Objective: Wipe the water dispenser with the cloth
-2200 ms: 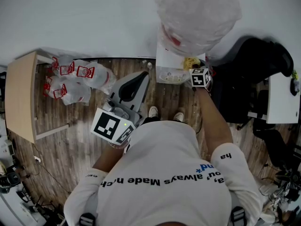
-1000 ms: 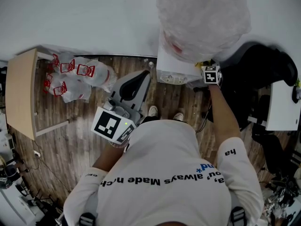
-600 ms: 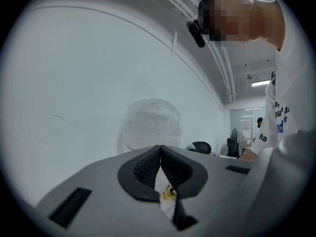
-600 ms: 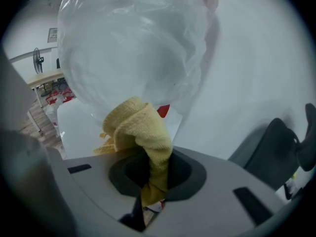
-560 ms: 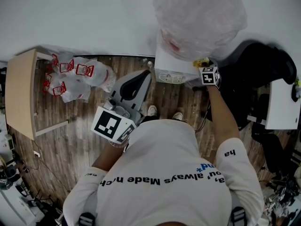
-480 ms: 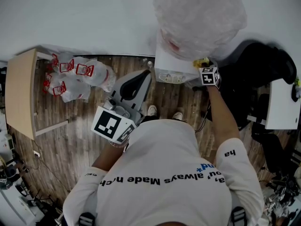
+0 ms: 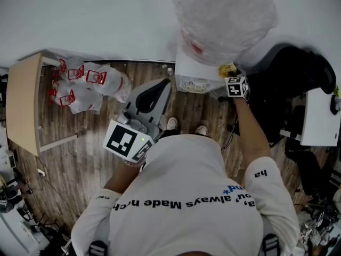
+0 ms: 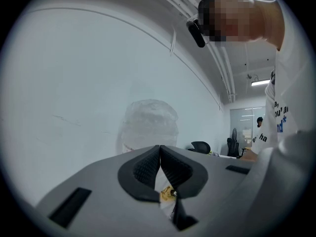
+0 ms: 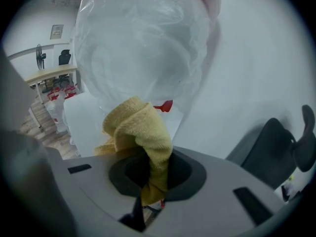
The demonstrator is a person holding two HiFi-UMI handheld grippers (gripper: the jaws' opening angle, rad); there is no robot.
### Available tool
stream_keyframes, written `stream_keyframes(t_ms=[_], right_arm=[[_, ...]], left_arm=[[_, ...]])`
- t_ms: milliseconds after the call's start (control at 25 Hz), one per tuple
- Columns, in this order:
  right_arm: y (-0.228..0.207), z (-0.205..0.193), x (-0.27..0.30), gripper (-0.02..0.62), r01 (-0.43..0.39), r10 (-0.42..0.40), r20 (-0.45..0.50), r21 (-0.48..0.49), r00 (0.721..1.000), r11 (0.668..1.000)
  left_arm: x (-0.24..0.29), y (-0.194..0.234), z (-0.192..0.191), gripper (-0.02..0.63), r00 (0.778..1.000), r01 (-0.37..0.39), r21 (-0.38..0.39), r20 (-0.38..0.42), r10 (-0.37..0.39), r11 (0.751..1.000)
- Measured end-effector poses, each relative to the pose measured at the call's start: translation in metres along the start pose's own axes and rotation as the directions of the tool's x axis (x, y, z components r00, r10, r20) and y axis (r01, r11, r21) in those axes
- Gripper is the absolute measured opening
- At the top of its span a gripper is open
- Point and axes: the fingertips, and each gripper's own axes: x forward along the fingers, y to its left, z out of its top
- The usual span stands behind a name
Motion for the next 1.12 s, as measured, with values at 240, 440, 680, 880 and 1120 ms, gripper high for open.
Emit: stream_keyframes(t_ms=[240, 440, 680, 880, 1120], right_arm=[[0.003, -0.005, -0.003, 0.046, 0.001, -0.001, 0.001, -0.002, 1.0, 1.0], [0.006, -0.008, -0.007, 0.046, 0.002, -0.002, 0.003, -0.004, 1.0, 1.0], [0.009, -0.013, -0.011, 0.046, 0.007, -0.007, 0.001, -0.004, 1.0, 1.0], [0.011, -0.017, -0.014, 0.046, 0.008, -0.008, 0.001, 0.006, 1.0, 1.0], [0.013, -0.02, -0.017, 0.046, 0.022, -0.022, 0.004, 0.01, 1.0, 1.0]], left_arm=[[-0.002, -0.004, 0.0, 0.02, 1.0, 0.0, 0.002, 0.001, 0.0, 1.0], [-0.004, -0.007, -0.001, 0.02, 1.0, 0.001, 0.002, 0.003, -0.001, 1.0], [-0.006, -0.009, -0.001, 0.02, 1.0, 0.006, 0.001, 0.004, -0.006, 1.0], [-0.005, -0.01, -0.001, 0.02, 1.0, 0.012, 0.002, 0.003, -0.012, 1.0], [-0.006, -0.011, -0.001, 0.02, 1.0, 0.02, 0.001, 0.004, -0.02, 1.0]])
